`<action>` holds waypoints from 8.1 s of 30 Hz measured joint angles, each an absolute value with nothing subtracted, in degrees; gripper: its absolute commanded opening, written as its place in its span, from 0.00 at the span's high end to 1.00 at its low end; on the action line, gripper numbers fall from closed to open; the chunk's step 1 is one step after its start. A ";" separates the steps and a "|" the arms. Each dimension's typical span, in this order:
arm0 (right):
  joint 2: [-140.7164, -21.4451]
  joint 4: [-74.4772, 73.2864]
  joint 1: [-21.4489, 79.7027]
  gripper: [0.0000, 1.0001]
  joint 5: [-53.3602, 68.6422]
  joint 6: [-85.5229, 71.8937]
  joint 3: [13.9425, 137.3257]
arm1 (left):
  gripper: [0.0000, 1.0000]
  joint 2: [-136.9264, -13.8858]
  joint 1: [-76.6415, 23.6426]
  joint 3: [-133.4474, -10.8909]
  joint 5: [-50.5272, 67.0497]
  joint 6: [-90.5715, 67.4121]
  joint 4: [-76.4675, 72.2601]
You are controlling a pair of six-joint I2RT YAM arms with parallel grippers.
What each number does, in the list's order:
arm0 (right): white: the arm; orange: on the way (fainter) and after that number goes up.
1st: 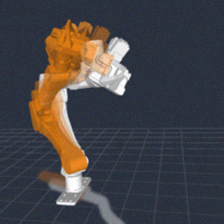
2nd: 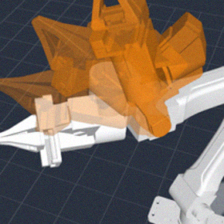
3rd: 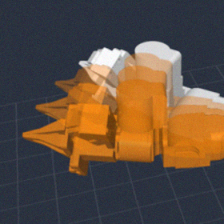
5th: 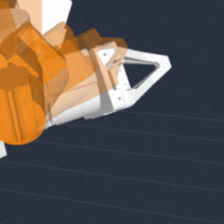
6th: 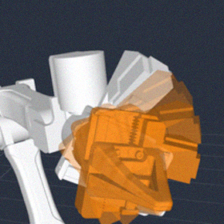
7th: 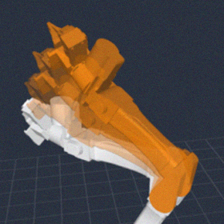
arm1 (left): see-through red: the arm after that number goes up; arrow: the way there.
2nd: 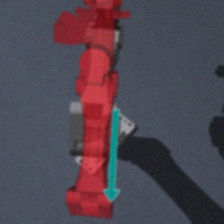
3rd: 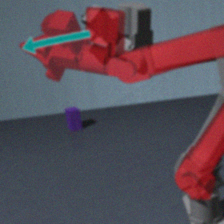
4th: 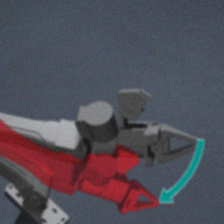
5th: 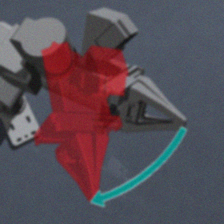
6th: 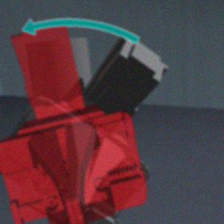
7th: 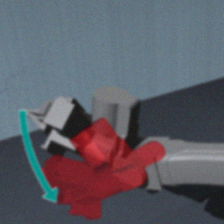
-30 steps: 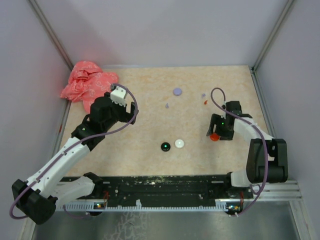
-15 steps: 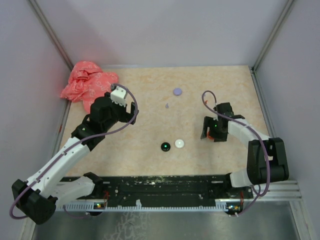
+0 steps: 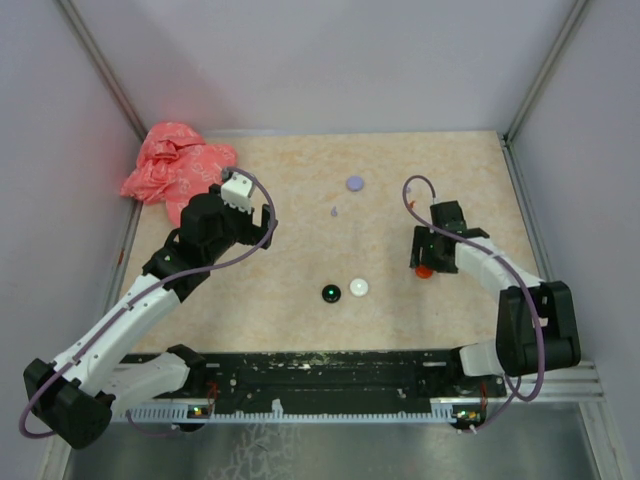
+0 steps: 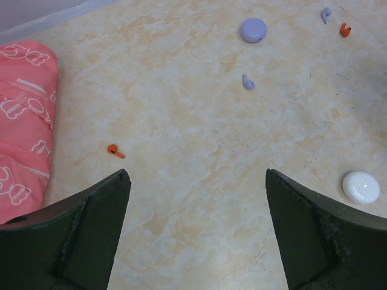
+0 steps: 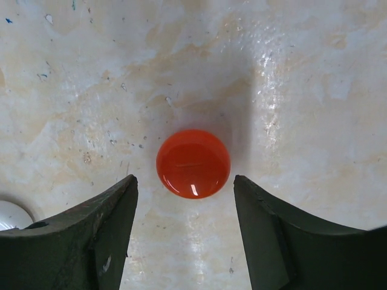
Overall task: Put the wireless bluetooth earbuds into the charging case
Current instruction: Pick up the charging case at the center of the board, then open the charging case, then pick up the earbud from the center of the board.
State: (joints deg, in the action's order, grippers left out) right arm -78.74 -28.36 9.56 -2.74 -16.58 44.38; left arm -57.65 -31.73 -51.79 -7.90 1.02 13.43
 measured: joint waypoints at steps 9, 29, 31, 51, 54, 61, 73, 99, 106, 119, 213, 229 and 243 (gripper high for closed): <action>-83.57 -25.74 10.83 0.39 -4.82 -15.38 44.38 | 0.03 -57.95 -31.73 -51.79 -7.81 0.99 13.41; -84.20 -26.35 18.94 0.54 -7.88 -13.04 44.75 | 0.03 -60.55 -31.33 -51.79 0.12 -2.04 13.37; -82.63 -26.37 20.53 0.55 -7.94 -13.08 44.80 | 0.03 -61.01 -31.18 -51.79 2.07 -3.11 13.30; -68.64 -14.94 38.00 0.57 -7.94 -12.84 47.07 | 0.08 -67.16 -31.07 -51.83 18.72 -19.64 6.74; -68.62 -12.19 40.75 0.57 -7.94 -11.60 47.07 | 0.10 -68.42 -31.07 -51.94 21.39 -22.35 5.43; -68.62 -4.99 45.87 0.57 -8.29 -8.51 46.87 | 0.21 -71.64 -31.07 -51.92 27.51 -27.27 1.63; -68.25 2.92 49.47 0.56 -7.90 -4.12 44.27 | 0.38 -74.00 -31.07 -51.92 31.57 -31.00 -2.28; -70.52 8.38 52.77 0.55 -8.58 -1.91 44.27 | 0.53 -76.20 -31.09 -51.86 32.40 -29.67 -2.68; -70.61 8.62 52.80 0.55 -8.58 -1.91 44.27 | 0.64 -76.36 -31.09 -51.86 32.45 -28.64 -1.41; -70.89 8.60 53.15 0.32 -8.03 -2.17 44.27 | 0.93 -75.79 -31.11 -52.60 33.06 -23.57 0.67; -66.41 33.63 35.53 1.00 47.48 -8.91 37.12 | 0.24 -65.71 -35.46 -66.24 24.36 7.49 18.65; -61.69 31.59 35.55 1.00 25.02 0.93 27.97 | 0.23 -77.21 -25.54 -63.51 -3.53 -6.33 17.85; -58.59 31.20 35.48 1.00 19.70 6.22 24.64 | 0.33 -101.27 -12.75 -73.32 -9.17 -11.79 24.47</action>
State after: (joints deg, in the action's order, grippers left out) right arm -58.59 31.20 35.48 19.70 6.22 24.64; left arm -101.27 -12.75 -73.32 -9.17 -11.79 24.47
